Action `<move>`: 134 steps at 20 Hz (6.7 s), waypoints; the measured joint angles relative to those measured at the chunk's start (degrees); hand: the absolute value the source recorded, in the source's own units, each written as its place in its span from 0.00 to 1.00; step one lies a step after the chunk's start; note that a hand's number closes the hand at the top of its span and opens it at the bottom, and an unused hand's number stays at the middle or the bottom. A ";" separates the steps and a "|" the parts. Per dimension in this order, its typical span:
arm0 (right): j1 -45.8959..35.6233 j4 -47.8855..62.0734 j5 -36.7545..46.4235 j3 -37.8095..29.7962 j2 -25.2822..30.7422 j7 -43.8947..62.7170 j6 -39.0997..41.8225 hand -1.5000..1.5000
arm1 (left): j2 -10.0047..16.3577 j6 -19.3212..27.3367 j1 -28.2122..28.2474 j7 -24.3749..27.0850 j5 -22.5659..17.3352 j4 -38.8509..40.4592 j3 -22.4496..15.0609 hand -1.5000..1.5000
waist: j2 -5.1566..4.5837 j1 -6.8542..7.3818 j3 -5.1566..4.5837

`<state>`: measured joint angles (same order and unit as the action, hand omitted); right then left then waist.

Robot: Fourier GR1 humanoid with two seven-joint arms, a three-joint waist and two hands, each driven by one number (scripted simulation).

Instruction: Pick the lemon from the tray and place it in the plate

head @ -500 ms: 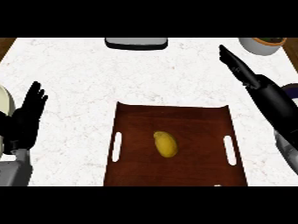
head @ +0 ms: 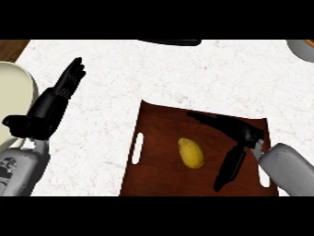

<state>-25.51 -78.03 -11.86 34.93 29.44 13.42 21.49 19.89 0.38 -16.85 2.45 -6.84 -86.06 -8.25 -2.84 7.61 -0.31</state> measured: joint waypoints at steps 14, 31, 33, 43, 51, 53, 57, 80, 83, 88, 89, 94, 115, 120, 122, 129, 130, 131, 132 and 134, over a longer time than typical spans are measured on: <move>-31.07 26.98 8.11 9.06 -18.76 10.53 21.21 0.00 | 1.69 -4.93 1.57 1.53 0.56 -2.42 -1.69 0.50 | 2.12 -3.54 0.25; -50.25 56.57 4.06 4.86 -28.70 19.89 38.73 0.00 | 1.61 -5.53 3.32 -1.24 1.11 -6.64 0.21 0.50 | 2.17 -5.10 0.27; -50.70 58.53 5.17 4.85 -28.97 19.30 38.85 0.00 | 1.85 -5.95 4.03 -1.09 1.16 -7.19 0.62 0.50 | 2.13 -5.01 0.28; -50.18 63.01 7.95 5.33 -29.29 14.81 41.48 0.00 | 1.16 -7.33 3.93 -0.17 1.63 -6.38 1.74 0.50 | 1.89 -4.69 0.28; -46.03 60.31 9.64 8.32 -29.39 13.61 43.54 0.00 | -0.06 -7.42 4.38 -1.01 2.43 -6.89 1.90 0.50 | 2.09 -4.78 0.29; -44.62 59.52 9.88 9.35 -29.39 13.84 43.76 0.00 | -0.47 -7.45 4.85 -0.61 2.92 -6.92 1.67 0.50 | 2.12 -4.73 0.28; -41.88 57.96 11.05 10.98 -29.39 13.04 44.34 0.00 | -0.77 -7.70 5.45 -0.39 3.51 -7.12 1.93 0.50 | 2.32 -5.09 0.32; -33.22 42.44 16.78 16.56 -25.93 11.18 44.96 1.00 | -2.03 -9.06 6.51 -0.84 4.53 -8.05 4.39 0.50 | 4.11 -6.42 0.09; -32.68 41.13 18.81 16.52 -25.61 9.57 44.14 1.00 | -2.13 -9.23 5.61 -1.73 4.65 -8.09 4.51 0.50 | 4.09 -6.63 -0.02; -29.45 35.76 22.25 13.15 -23.88 11.78 29.20 1.00 | -1.76 -8.76 7.69 -1.16 4.77 -7.20 6.05 0.50 | 5.11 -9.33 0.41; -29.36 35.13 23.28 12.12 -22.69 12.95 24.94 1.00 | -1.65 -8.42 8.09 -1.32 4.80 -6.89 6.49 0.50 | 5.52 -10.65 0.45; -29.62 30.16 28.67 6.96 -16.35 18.02 4.40 1.00 | -0.95 -7.24 10.24 -1.95 4.87 -5.96 8.45 0.50 | 7.36 -15.59 0.58; -7.95 -22.09 46.51 -1.75 7.38 41.43 -29.70 1.00 | 0.11 -7.02 15.68 -1.05 3.95 -9.90 11.04 0.50 | 6.22 -18.02 0.35; 3.58 -35.93 48.60 -8.09 17.21 44.43 -31.16 1.00 | -0.04 -7.85 15.23 -0.47 3.71 -10.78 10.57 0.50 | 4.99 -15.87 0.36; 9.37 -40.35 48.76 -11.57 20.14 44.56 -32.12 1.00 | -0.34 -8.00 14.73 -0.84 3.95 -11.46 9.85 0.50 | 4.54 -14.71 0.39; 27.04 -44.39 46.79 -25.43 22.19 38.70 -39.68 1.00 | -0.79 -9.61 11.12 -1.99 3.97 -11.48 8.49 0.50 | 3.44 -11.11 0.43; 29.17 -43.49 46.42 -27.00 21.43 36.57 -41.56 1.00 | -0.88 -9.86 10.87 -2.23 3.95 -11.53 8.31 0.50 | 3.36 -10.73 0.43; 30.27 -42.33 45.07 -29.12 21.01 34.59 -42.84 1.00 | -0.89 -10.04 10.17 -2.74 3.82 -11.56 8.32 0.50 | 3.27 -10.35 0.44; 31.79 -40.74 44.19 -30.94 20.41 32.18 -44.36 1.00 | -0.97 -10.35 10.36 -2.28 3.88 -11.43 8.24 0.50 | 3.21 -10.02 0.43; 32.93 -36.51 42.23 -34.39 19.56 27.41 -46.35 1.00 | -1.64 -10.06 9.21 -2.90 4.48 -11.27 7.68 0.50 | 3.07 -9.38 0.43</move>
<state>7.42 -114.54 30.38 0.54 49.01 40.83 -24.86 18.24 -9.69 -7.64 -0.45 -2.36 -97.33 -0.57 0.22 -1.76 0.11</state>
